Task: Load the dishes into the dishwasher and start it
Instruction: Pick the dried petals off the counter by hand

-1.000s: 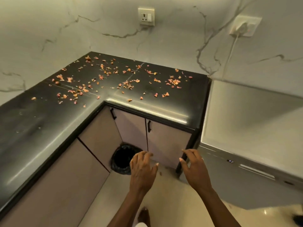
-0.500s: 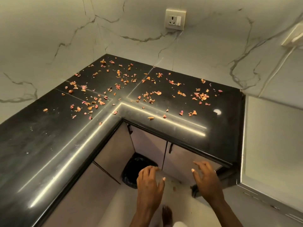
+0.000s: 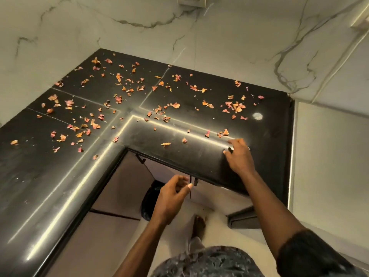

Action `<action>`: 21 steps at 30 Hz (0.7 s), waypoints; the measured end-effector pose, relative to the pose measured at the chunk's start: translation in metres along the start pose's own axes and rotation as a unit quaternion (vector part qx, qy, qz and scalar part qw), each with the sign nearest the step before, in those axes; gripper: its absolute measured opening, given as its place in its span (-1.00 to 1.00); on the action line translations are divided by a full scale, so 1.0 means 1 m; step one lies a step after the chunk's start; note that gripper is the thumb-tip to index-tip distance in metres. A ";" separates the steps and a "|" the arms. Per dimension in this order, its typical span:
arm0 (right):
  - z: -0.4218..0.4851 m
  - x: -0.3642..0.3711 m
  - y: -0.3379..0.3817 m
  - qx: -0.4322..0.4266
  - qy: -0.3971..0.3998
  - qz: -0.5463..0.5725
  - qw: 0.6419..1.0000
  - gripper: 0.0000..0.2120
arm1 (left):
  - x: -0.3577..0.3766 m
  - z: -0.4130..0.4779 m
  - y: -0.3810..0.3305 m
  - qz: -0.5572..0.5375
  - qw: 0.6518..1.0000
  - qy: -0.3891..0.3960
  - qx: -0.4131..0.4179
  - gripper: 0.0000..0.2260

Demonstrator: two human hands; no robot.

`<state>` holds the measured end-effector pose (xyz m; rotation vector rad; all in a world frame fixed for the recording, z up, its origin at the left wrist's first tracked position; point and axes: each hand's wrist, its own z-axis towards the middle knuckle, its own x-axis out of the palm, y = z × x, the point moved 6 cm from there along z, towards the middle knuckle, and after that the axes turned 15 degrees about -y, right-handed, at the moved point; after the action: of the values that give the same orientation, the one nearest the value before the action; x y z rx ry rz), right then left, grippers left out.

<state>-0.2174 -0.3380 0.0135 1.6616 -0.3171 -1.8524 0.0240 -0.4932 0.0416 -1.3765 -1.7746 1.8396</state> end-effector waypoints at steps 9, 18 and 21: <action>0.078 0.028 0.002 -0.124 0.010 -0.064 0.990 -0.80 | 0.025 0.058 -0.028 -0.137 0.985 0.047 -0.092 -0.85; 0.048 0.001 0.000 0.030 -0.053 0.101 0.993 -0.86 | 0.073 0.108 -0.026 -0.315 0.902 0.071 -0.287 -0.65; 0.025 -0.014 0.046 -0.026 -0.026 0.155 0.987 -0.82 | 0.101 0.129 -0.032 -0.357 0.863 0.082 -0.347 -0.45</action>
<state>-0.2283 -0.3709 0.0546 1.4373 -0.5141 -1.6571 -0.1383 -0.4966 0.0013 -0.7836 -2.4994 0.6988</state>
